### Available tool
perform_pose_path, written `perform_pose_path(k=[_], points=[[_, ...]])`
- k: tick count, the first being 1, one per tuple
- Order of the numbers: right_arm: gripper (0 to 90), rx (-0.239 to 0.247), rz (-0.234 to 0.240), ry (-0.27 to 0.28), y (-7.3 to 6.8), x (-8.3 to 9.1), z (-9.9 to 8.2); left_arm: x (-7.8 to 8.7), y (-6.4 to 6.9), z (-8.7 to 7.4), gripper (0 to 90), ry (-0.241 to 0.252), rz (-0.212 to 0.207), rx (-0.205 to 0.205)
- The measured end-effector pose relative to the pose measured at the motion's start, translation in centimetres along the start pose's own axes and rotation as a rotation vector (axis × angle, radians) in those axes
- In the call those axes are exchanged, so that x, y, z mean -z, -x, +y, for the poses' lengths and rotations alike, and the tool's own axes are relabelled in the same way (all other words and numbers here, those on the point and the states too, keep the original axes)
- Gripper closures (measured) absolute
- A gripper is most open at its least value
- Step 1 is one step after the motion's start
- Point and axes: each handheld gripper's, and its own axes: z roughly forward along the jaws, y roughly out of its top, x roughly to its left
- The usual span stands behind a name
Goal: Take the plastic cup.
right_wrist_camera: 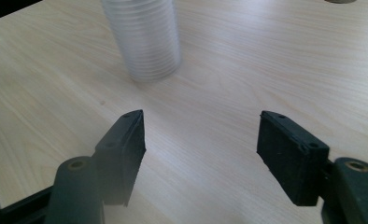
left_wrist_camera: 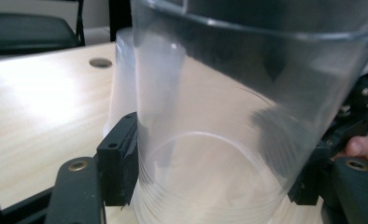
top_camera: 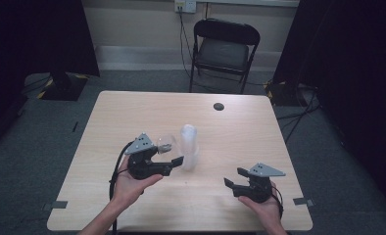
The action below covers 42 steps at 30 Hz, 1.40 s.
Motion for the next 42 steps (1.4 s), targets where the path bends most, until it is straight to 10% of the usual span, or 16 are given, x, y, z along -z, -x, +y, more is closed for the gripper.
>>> perform_pose_path(k=[20, 42], points=[[31.2, 0.104, 0.108, 0.066, -3.8, -1.8, 0.5, -1.5, -0.5, -2.7, 33.8, -0.061, -0.112, 0.217], [53.2, 0.256, 0.200, 0.265, -8.9, -3.4, 2.7, -1.8, -0.7, -3.0, 34.9, -0.051, -0.254, 0.412]])
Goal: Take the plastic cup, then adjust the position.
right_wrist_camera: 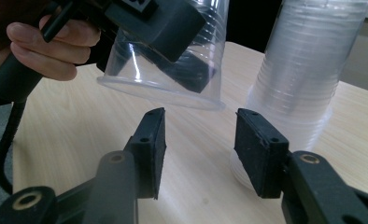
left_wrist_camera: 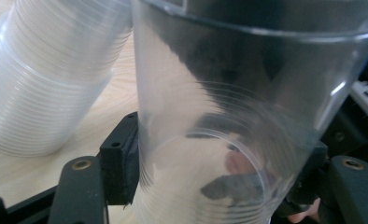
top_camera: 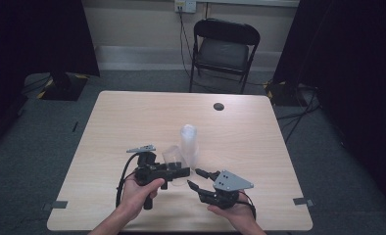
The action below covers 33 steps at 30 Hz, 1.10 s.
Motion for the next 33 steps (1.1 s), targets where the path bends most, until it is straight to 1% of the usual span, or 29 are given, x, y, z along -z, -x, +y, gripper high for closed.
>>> perform_pose_path(k=[2, 4, 5, 6, 7, 8, 10, 13, 15, 16, 17, 18, 19, 21, 25, 26, 27, 28, 29, 30, 31, 32, 33], points=[[54.5, 0.006, -0.007, 0.005, 0.0, -0.2, 0.1, 0.1, -0.1, 0.0, 35.8, 0.003, -0.007, 0.018], [54.7, 0.010, -0.013, 0.009, 0.0, -0.3, 0.1, 0.2, -0.4, -0.1, 35.8, 0.010, -0.023, 0.044], [55.3, 0.014, -0.028, 0.006, -0.1, -0.4, 0.1, 0.2, -0.5, -0.1, 35.9, 0.012, -0.023, 0.052], [55.5, 0.012, -0.027, 0.007, -0.1, -0.4, 0.2, 0.2, -0.6, -0.1, 35.9, 0.011, -0.023, 0.057], [55.8, 0.010, -0.028, 0.011, -0.1, -0.5, 0.2, 0.2, -0.7, -0.2, 35.9, 0.012, -0.027, 0.070], [56.9, 0.020, -0.034, 0.019, -0.1, -0.6, 0.3, 0.1, -1.0, -0.3, 36.2, 0.016, -0.044, 0.104], [57.6, 0.017, -0.030, 0.023, -0.1, -0.6, 0.3, 0.1, -1.0, -0.3, 36.3, 0.015, -0.045, 0.108], [59.1, 0.026, -0.036, 0.044, -0.1, -0.6, 0.6, 0.1, -1.2, -0.3, 36.5, 0.016, -0.056, 0.126], [60.2, 0.036, -0.038, 0.062, -0.1, -0.7, 0.7, 0.1, -1.4, -0.4, 36.5, 0.017, -0.072, 0.149], [60.9, 0.041, -0.039, 0.064, -0.1, -0.8, 0.7, 0.1, -1.5, -0.4, 36.5, 0.018, -0.087, 0.166], [61.7, 0.038, -0.036, 0.070, -0.1, -0.8, 0.8, 0.1, -1.5, -0.4, 36.6, 0.021, -0.092, 0.176], [62.1, 0.038, -0.032, 0.075, -0.2, -0.9, 0.8, 0.1, -1.5, -0.4, 36.7, 0.020, -0.088, 0.176], [62.2, 0.046, -0.034, 0.078, -0.1, -1.0, 0.8, 0.1, -1.6, -0.4, 36.7, 0.018, -0.092, 0.178], [62.6, 0.039, -0.029, 0.083, -0.2, -1.1, 0.9, 0.1, -1.7, -0.4, 36.8, 0.023, -0.102, 0.196], [63.9, 0.053, -0.031, 0.106, -0.2, -1.5, 1.0, 0.3, -1.8, -0.3, 37.4, 0.034, -0.112, 0.198], [65.2, 0.063, -0.033, 0.122, -0.3, -1.7, 1.1, 0.3, -1.7, -0.3, 37.6, 0.037, -0.122, 0.208], [65.2, 0.063, -0.033, 0.122, -0.3, -1.7, 1.1, 0.3, -1.7, -0.3, 37.6, 0.037, -0.122, 0.208], [65.5, 0.076, -0.036, 0.136, -0.5, -1.7, 1.1, 0.3, -1.5, -0.3, 37.6, 0.038, -0.132, 0.200], [65.6, 0.078, -0.039, 0.149, -0.5, -1.8, 1.1, 0.3, -1.5, -0.3, 37.6, 0.038, -0.132, 0.200], [65.6, 0.083, -0.036, 0.157, -0.6, -1.7, 1.2, 0.3, -1.2, -0.3, 37.6, 0.039, -0.143, 0.207], [65.6, 0.083, -0.036, 0.157, -0.6, -1.7, 1.2, 0.3, -1.2, -0.3, 37.6, 0.039, -0.143, 0.207], [65.8, 0.094, -0.040, 0.176, -0.6, -1.8, 1.2, 0.3, -1.0, -0.3, 37.6, 0.041, -0.145, 0.201], [66.3, 0.088, -0.039, 0.180, -0.5, -1.8, 1.2, 0.3, -1.0, -0.3, 37.6, 0.041, -0.145, 0.201]])
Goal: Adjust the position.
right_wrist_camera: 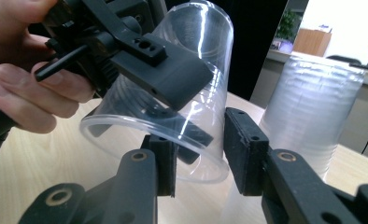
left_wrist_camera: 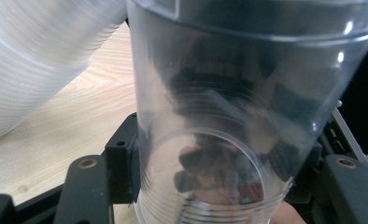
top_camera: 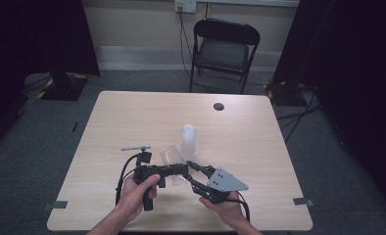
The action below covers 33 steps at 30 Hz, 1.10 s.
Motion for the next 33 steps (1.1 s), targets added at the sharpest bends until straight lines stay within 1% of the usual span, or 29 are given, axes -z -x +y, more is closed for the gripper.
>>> perform_pose_path(k=[1, 3, 4, 6, 7, 9, 11, 13, 16, 19, 20, 24, 25, 33], points=[[66.5, 0.003, -0.003, 0.008, 0.09, -0.07, 0.00, -0.04, 0.11, -0.04, 37.6, -0.006, 0.004, -0.004], [66.8, 0.010, -0.011, 0.013, 0.17, -0.25, 0.03, -0.18, 0.29, -0.32, 37.6, -0.009, -0.010, 0.007], [67.1, 0.013, -0.013, 0.011, 0.15, -0.32, 0.04, -0.18, 0.29, -0.32, 37.6, -0.009, -0.010, 0.007], [67.6, 0.014, -0.012, 0.016, 0.08, -0.51, 0.04, -0.34, 0.43, -0.43, 37.4, -0.010, -0.016, 0.000], [68.3, 0.018, -0.020, 0.022, 0.02, -0.59, 0.03, -0.52, 0.58, -0.48, 37.4, -0.012, -0.023, 0.002], [68.5, 0.020, -0.023, 0.029, -0.05, -0.64, 0.02, -0.58, 0.61, -0.50, 37.3, -0.015, -0.023, -0.005], [69.9, 0.017, -0.038, 0.045, -0.20, -0.65, 0.04, -0.67, 0.70, -0.53, 37.3, -0.013, -0.039, 0.000], [70.9, 0.027, -0.061, 0.055, -0.41, -0.53, 0.20, -0.69, 0.75, -0.55, 37.2, -0.011, -0.048, -0.004], [72.4, 0.024, -0.083, 0.066, -0.50, -0.49, 0.24, -0.70, 0.81, -0.58, 36.5, -0.005, -0.047, -0.013], [74.0, 0.024, -0.083, 0.066, -0.54, -0.48, 0.20, -0.66, 0.78, -0.56, 35.8, -0.002, -0.038, -0.020], [74.4, 0.023, -0.085, 0.066, -0.57, -0.44, 0.17, -0.65, 0.77, -0.56, 35.5, -0.004, -0.035, -0.016], [76.4, 0.021, -0.088, 0.066, -0.62, -0.39, 0.11, -0.71, 0.60, -0.61, 34.6, -0.004, -0.041, -0.016], [78.2, 0.020, -0.092, 0.067, -0.59, -0.38, 0.10, -0.77, 0.61, -0.63, 34.0, -0.008, -0.037, -0.014], [81.4, 0.017, -0.102, 0.059, -0.50, -0.39, -0.01, -0.92, 0.49, -0.67, 32.0, -0.010, -0.035, -0.012]])
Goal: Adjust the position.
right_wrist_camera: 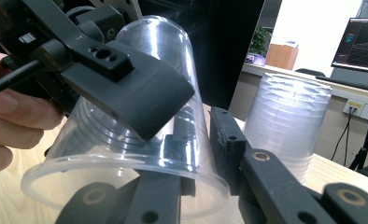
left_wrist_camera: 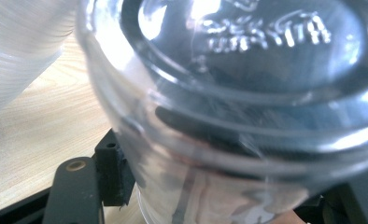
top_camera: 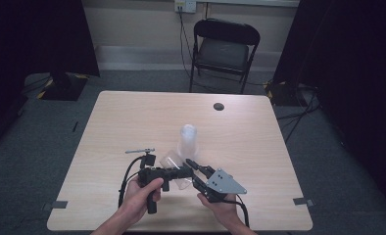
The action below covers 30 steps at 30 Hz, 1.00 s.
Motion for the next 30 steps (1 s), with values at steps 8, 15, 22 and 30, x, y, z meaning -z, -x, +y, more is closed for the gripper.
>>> perform_pose_path(k=[8, 15, 22, 30], points=[[85.6, 0.001, -0.009, -0.006, -0.04, 0.18, 0.13, 0.24, 0.16, 0.31, 27.8, 0.010, 0.010, -0.018], [86.6, -0.002, 0.005, -0.019, -0.04, 0.22, 0.22, 0.38, 0.26, 0.52, 24.5, -0.009, 0.033, -0.049], [88.0, 0.000, 0.017, -0.037, -0.07, 0.44, 0.62, 0.73, 0.61, 0.91, 22.9, -0.003, 0.040, -0.085], [88.7, -0.028, 0.046, -0.064, 0.00, 0.61, 0.59, 0.86, 0.84, 0.96, 21.8, 0.022, 0.064, -0.128]])
